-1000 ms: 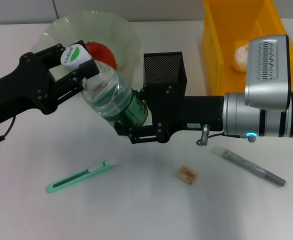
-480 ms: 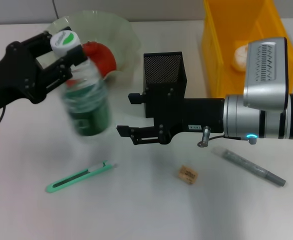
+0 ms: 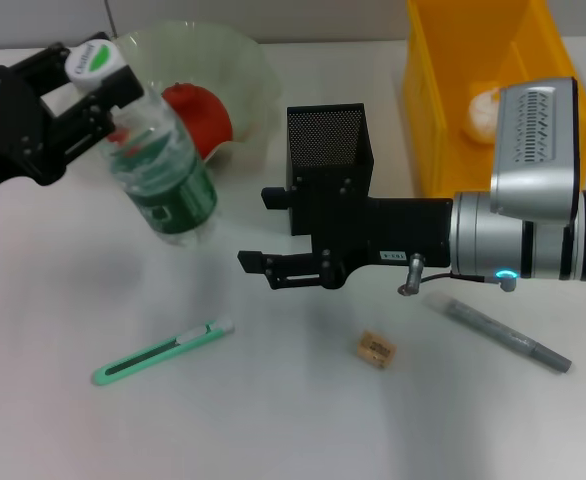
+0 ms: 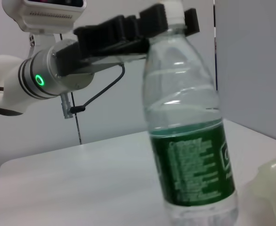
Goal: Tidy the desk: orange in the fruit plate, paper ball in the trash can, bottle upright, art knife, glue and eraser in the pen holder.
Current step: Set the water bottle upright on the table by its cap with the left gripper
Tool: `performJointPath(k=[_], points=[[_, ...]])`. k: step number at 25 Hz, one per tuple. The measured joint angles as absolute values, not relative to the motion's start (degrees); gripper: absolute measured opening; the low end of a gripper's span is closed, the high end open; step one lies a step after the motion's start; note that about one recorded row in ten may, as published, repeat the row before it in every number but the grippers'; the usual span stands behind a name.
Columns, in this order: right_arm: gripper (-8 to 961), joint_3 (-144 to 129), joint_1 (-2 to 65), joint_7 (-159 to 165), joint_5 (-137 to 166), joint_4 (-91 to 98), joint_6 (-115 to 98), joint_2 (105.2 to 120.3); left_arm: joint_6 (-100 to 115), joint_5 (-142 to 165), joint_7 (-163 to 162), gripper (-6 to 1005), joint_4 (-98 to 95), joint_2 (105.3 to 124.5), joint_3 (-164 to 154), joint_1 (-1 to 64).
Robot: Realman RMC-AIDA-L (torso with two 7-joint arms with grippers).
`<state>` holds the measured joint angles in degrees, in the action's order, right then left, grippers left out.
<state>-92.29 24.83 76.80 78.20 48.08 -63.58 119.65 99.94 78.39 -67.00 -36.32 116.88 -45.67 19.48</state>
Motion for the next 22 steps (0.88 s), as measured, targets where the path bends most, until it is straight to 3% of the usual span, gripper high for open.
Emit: performJointPath(k=[10,22], points=[[792,-92.27,24.36,77.02,76.95,48.01,-63.66,119.71,91.13,78.53,-64.73,448,-36.06,115.4,-43.54,17.47],[792,-92.53,24.34,76.88,74.48,47.46,-63.65,119.7,83.23,78.32,-58.9,445,-35.68,117.99,-39.91,17.19]])
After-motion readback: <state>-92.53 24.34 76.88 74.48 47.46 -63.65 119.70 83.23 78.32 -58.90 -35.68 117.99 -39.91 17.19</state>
